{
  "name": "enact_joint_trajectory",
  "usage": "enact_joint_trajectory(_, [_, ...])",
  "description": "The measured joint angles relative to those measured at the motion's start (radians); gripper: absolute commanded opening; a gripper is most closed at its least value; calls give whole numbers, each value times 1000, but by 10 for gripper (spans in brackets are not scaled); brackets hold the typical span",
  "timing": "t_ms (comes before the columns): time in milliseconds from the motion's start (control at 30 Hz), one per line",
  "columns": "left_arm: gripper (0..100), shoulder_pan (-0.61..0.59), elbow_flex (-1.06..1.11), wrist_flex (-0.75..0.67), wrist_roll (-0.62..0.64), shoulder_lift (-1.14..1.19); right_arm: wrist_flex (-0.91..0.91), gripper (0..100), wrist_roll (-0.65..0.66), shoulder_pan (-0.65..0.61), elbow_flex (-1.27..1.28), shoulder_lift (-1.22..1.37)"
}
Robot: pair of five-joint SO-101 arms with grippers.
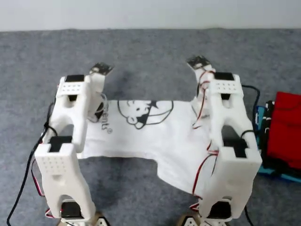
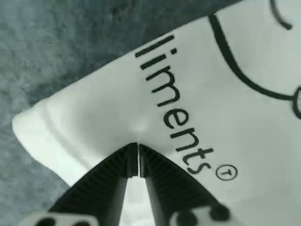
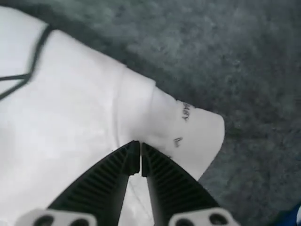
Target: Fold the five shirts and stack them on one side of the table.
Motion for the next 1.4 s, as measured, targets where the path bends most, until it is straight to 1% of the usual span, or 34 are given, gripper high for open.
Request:
enact_joint_trajectory(233, [13, 0, 0, -6, 5, 0, 75, 10, 0, 0, -109, 66])
enact_joint_trajectory(333, [13, 5, 0, 9, 3, -35, 140, 10, 0, 3, -186, 66])
enact_joint_trajectory(700, [13, 6, 32, 100, 0, -425, 496, 10, 0, 8, -555, 66])
enact_joint_trajectory(933, [13, 6, 276, 130, 0, -511, 505, 10, 0, 8, -582, 35])
enact_joint_trajectory(1033, [13, 6, 385, 130, -3, -560, 506, 10, 0, 8, -582, -29])
enact_joint_trajectory(1233, [13, 6, 528, 130, -5, -741, 508, 10, 0, 6, -582, -184])
enact_joint_trajectory(1300, [13, 6, 574, 130, -5, -802, 508, 10, 0, 6, -557, -242])
enact_joint_trajectory(1400, [13, 6, 640, 130, -5, -882, 508, 10, 0, 6, -442, -362])
